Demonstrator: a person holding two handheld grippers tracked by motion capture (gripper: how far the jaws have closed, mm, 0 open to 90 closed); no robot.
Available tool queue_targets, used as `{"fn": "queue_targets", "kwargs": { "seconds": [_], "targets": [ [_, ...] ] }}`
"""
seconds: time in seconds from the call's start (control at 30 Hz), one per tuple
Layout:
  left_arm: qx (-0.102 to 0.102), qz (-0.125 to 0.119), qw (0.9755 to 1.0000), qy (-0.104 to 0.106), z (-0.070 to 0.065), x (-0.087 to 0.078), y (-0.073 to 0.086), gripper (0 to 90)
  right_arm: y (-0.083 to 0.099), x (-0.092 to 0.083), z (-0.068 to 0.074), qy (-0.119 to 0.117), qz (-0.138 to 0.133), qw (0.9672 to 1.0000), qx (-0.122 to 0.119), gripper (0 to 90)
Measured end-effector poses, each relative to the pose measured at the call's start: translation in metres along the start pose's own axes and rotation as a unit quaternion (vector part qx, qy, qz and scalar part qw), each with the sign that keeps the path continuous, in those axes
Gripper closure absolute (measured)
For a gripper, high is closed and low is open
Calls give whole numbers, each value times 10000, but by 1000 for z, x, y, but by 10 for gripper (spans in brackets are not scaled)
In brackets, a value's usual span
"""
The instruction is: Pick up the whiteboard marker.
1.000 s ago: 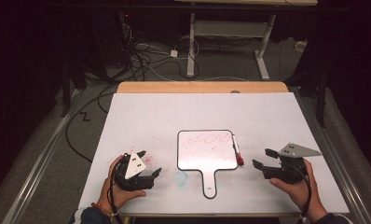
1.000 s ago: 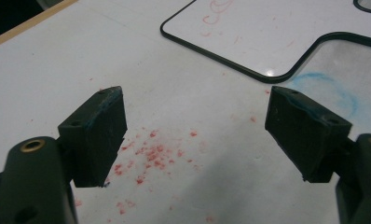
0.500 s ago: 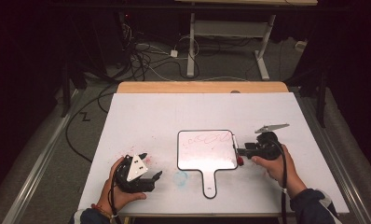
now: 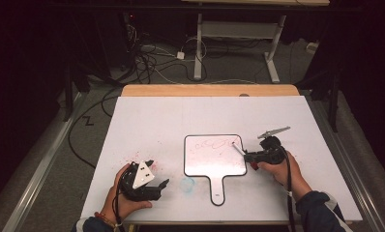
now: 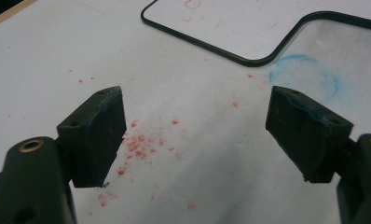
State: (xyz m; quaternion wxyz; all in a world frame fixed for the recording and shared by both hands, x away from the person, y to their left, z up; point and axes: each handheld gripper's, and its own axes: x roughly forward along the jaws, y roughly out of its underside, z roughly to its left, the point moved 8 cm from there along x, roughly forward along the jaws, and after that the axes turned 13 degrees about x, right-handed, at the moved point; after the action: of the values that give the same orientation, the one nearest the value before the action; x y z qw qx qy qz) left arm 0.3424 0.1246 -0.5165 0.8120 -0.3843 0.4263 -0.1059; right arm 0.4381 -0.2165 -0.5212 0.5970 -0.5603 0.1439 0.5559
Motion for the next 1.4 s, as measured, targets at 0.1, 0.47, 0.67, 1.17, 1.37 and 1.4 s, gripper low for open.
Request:
{"fn": "queue_targets", "kwargs": {
  "seconds": [0.1,0.47,0.67,1.17,1.37,1.4],
  "targets": [
    [-124,-45,9999,109,0,3,-3,196,0,-1,1,54,-27,9999,-107,814],
    [-643,-761,9934,570,2,11,-49,208,-12,-27,38,-236,-959,9925,-722,815],
    [-832,-1216,9855,843,1,19,-88,239,-16,-35,64,-763,-1398,9829,-924,815],
    [-1241,-2049,9534,1834,-20,51,-169,461,-11,-42,113,-1293,-2010,9557,-1721,814],
    [-1263,-1980,9547,1829,-20,57,-168,692,-8,-38,112,-1116,-1959,9562,-1869,814],
    [-1238,-2017,9539,1843,-20,56,-168,715,-8,-36,112,-1086,-1950,9561,-1896,813]
  ]
}}
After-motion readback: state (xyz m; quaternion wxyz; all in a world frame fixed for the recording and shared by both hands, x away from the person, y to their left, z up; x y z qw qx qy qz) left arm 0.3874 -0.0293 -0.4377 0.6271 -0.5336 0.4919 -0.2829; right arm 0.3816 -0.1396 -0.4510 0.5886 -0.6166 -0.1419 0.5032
